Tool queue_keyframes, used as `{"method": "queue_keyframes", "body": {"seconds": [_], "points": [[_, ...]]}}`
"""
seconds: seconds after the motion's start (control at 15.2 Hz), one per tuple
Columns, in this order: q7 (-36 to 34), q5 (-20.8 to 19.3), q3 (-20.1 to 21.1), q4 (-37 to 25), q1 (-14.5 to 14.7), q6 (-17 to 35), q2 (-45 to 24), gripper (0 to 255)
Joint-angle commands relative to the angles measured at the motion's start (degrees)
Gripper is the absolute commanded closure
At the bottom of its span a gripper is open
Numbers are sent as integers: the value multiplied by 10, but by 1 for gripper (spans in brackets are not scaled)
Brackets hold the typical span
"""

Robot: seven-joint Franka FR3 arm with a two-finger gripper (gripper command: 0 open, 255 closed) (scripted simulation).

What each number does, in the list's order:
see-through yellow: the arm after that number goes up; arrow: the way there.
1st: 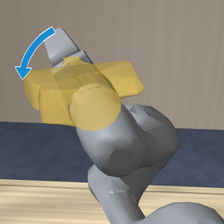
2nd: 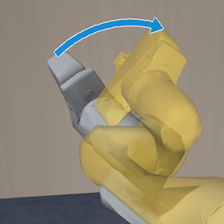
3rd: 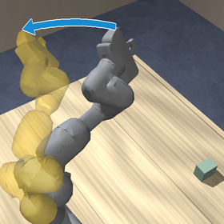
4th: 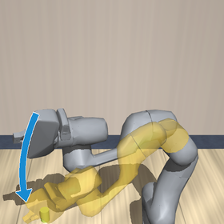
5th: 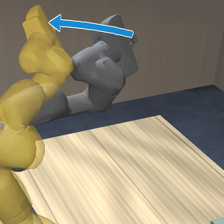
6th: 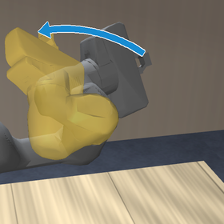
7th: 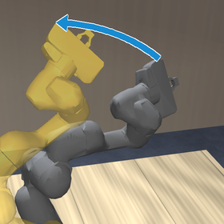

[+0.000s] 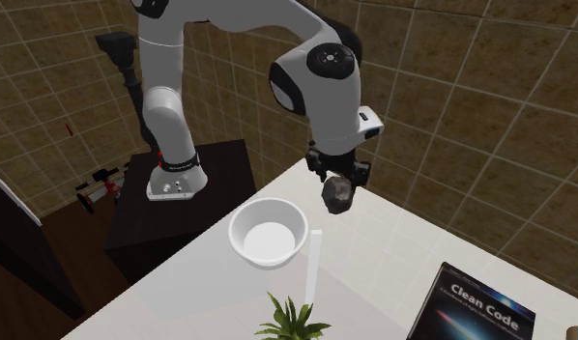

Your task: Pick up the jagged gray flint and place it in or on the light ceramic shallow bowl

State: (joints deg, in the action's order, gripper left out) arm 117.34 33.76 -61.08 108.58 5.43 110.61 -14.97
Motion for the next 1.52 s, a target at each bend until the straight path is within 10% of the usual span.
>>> {"method": "queue_keyframes", "body": {"seconds": [0.0, 0.2, 0.59, 0.73, 1.25, 1.32, 1.45], "points": [[-20, -59, -31, 54, 44, 27, 71, 255], [-81, -182, -50, 120, 74, 60, 199, 255], [-160, -353, 41, 220, -42, 54, 387, 255], [-167, -385, 66, 247, -85, 39, 432, 255], [-149, -379, 41, 277, -75, 85, 414, 255], [-149, -379, 41, 277, -75, 85, 414, 0], [-180, -345, 18, 269, -45, 90, 352, 0]]}}
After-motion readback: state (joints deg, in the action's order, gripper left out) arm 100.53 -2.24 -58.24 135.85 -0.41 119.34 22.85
